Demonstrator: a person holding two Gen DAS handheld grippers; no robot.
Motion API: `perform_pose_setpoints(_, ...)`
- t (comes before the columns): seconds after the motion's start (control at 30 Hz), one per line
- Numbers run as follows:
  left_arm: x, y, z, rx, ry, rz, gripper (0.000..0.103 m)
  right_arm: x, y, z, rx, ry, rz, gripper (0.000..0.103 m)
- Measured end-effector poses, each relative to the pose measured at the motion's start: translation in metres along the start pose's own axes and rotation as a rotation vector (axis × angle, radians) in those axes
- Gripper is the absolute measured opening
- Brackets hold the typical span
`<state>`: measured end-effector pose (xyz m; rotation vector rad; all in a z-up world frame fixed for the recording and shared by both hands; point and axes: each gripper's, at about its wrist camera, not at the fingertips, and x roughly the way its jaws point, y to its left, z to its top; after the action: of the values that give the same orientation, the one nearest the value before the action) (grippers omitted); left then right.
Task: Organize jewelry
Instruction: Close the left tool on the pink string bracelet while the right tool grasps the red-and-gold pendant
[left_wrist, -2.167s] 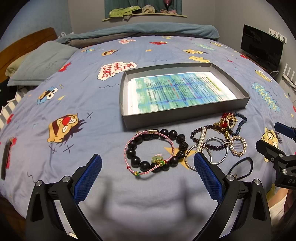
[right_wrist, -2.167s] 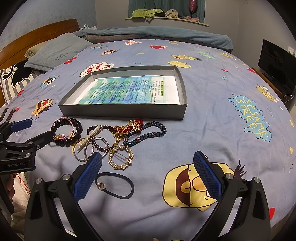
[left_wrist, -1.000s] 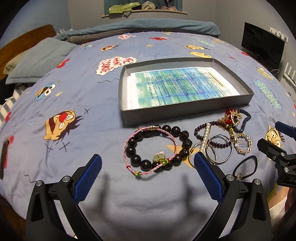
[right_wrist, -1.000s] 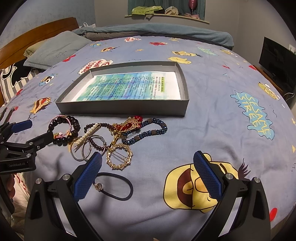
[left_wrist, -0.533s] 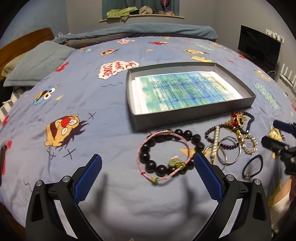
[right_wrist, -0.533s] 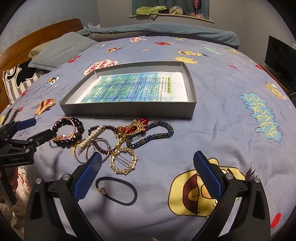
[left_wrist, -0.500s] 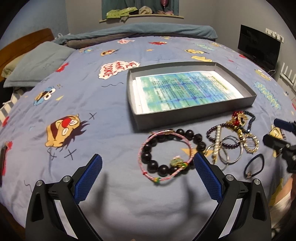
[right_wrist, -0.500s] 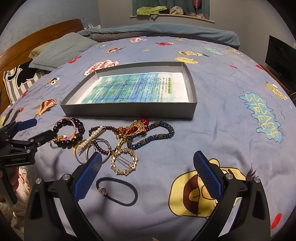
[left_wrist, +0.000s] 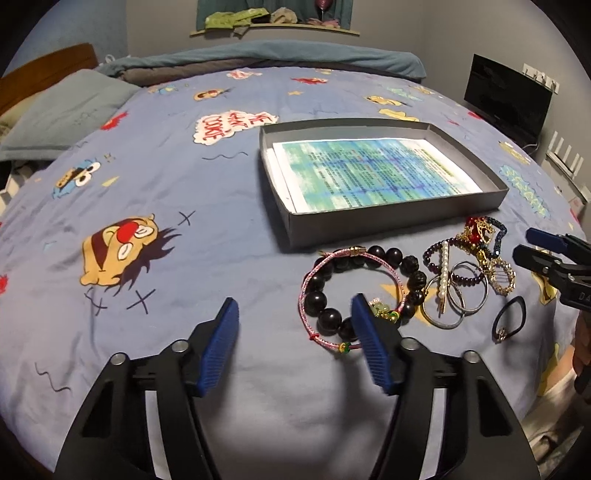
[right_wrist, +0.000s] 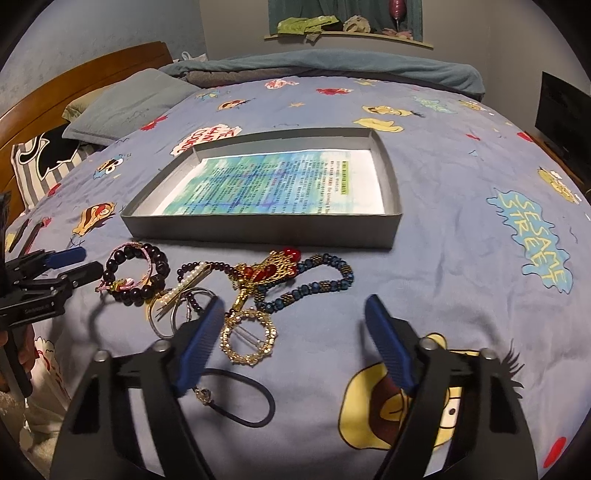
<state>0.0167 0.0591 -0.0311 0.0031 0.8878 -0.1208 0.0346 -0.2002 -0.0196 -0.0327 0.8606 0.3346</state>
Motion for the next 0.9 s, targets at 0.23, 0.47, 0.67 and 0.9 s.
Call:
perform_pose_setpoints(0.23, 0.004, -0.005, 0.006, 0.030, -0.009, -0.034, 0.038, 0.008, 0.007, 0.005, -0.002, 0.012, 0.032, 0.051)
perform_pose_setpoints(0.47, 0.007, -0.006, 0.012, 0.039, -0.015, -0.038, 0.032, 0.017, 0.008, 0.015, 0.010, -0.001, 0.010, 0.045)
perform_pose_setpoints(0.67, 0.013, -0.002, 0.016, 0.027, -0.003, -0.060, 0.032, 0.030, 0.013, 0.018, -0.004, 0.020, 0.006, 0.045)
perform_pose_setpoints(0.9, 0.025, 0.000, 0.020, 0.010, 0.028, -0.095, 0.032, 0.038, 0.012, 0.017, 0.004, 0.031, 0.002, 0.022)
